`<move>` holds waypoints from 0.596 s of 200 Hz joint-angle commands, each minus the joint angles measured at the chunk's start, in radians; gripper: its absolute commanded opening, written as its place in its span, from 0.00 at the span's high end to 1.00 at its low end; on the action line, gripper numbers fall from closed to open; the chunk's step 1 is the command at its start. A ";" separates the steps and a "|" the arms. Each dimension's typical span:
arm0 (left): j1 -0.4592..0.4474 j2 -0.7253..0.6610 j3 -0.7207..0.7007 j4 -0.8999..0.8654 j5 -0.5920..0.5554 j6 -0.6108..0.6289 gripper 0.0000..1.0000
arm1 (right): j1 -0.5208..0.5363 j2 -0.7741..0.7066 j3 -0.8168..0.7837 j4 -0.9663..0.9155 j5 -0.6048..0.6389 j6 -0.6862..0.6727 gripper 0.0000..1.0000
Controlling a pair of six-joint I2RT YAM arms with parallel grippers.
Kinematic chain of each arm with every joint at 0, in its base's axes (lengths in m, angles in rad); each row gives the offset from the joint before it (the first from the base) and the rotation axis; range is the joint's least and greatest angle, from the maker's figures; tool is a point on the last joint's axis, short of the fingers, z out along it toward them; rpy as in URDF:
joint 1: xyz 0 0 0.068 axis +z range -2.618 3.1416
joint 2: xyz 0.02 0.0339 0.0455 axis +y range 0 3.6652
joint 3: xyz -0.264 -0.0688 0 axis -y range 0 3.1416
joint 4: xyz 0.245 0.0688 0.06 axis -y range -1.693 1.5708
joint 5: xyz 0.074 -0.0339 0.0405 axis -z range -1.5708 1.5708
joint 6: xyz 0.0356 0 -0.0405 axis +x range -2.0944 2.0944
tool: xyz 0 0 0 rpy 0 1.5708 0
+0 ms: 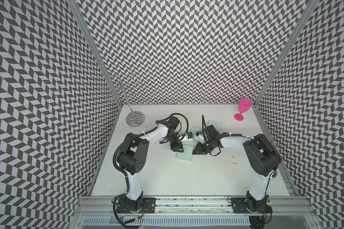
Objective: Place the earrings into the drawer-style jewelry box
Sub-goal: Open the drawer in the jewelry box.
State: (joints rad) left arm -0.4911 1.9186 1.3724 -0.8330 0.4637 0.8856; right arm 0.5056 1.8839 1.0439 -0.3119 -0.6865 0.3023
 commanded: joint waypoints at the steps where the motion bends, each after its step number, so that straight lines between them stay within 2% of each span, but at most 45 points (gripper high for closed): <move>1: -0.006 0.052 0.005 -0.030 -0.032 0.022 0.46 | -0.007 -0.005 -0.010 0.088 -0.066 0.009 0.78; 36: -0.006 0.052 0.001 -0.035 -0.039 0.026 0.46 | -0.005 -0.020 -0.042 0.112 -0.118 0.028 0.80; 119: -0.006 0.015 -0.061 -0.012 -0.024 0.023 0.46 | -0.005 -0.063 -0.101 0.125 -0.124 0.068 0.77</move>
State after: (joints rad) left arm -0.4904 1.9144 1.3613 -0.8165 0.4583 0.9001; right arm 0.5014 1.8496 0.9432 -0.2474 -0.7876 0.3489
